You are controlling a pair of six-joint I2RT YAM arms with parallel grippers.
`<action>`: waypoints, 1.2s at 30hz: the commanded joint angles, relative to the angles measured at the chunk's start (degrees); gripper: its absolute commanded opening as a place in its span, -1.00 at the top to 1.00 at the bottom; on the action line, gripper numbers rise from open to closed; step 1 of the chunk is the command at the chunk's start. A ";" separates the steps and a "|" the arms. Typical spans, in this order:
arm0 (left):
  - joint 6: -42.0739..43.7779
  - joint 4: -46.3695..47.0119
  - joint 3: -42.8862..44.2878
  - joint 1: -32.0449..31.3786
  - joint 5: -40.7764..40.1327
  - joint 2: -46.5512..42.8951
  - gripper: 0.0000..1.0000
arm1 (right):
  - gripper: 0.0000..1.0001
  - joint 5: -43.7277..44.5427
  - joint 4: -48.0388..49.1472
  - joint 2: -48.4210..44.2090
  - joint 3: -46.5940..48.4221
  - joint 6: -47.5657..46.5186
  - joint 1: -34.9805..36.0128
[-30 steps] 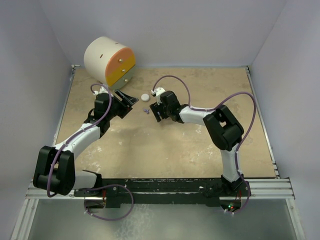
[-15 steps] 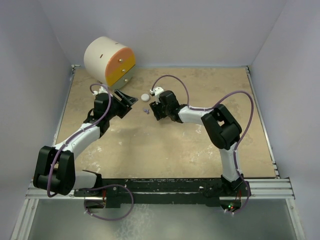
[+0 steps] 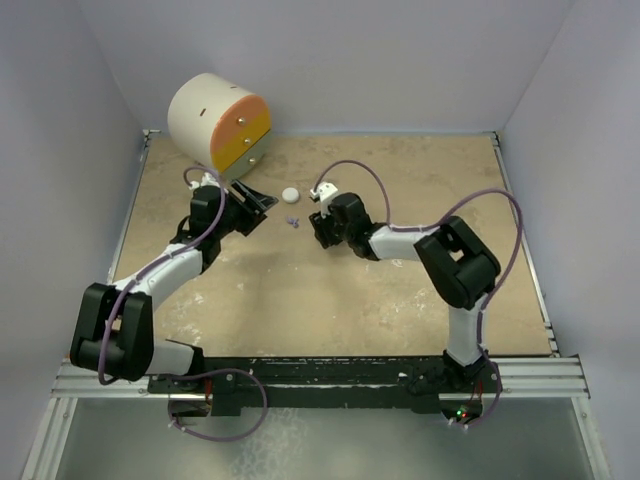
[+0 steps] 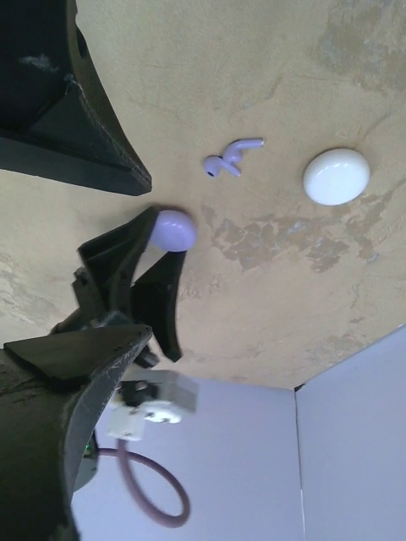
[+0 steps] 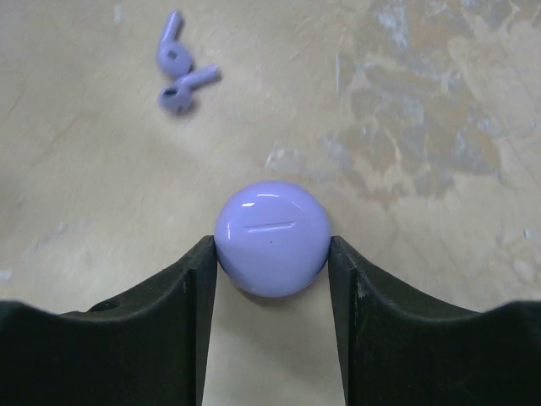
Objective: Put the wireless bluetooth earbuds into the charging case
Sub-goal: Pick up the charging case at the center of the board.
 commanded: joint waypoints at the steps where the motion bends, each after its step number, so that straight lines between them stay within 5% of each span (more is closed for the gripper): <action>1: -1.11 8.15 1.22 0.25 4.63 1.17 -0.21 | 1.00 -3.86 17.02 -12.55 -9.82 -2.73 0.11; 14: -3.94 15.04 -0.95 -5.84 5.60 4.23 -0.09 | 1.00 -11.64 37.03 -23.49 -23.88 -4.57 0.10; 36: -4.30 21.08 -2.31 -10.30 2.21 3.79 -0.17 | 1.00 -17.34 30.74 -19.41 -18.03 0.41 0.15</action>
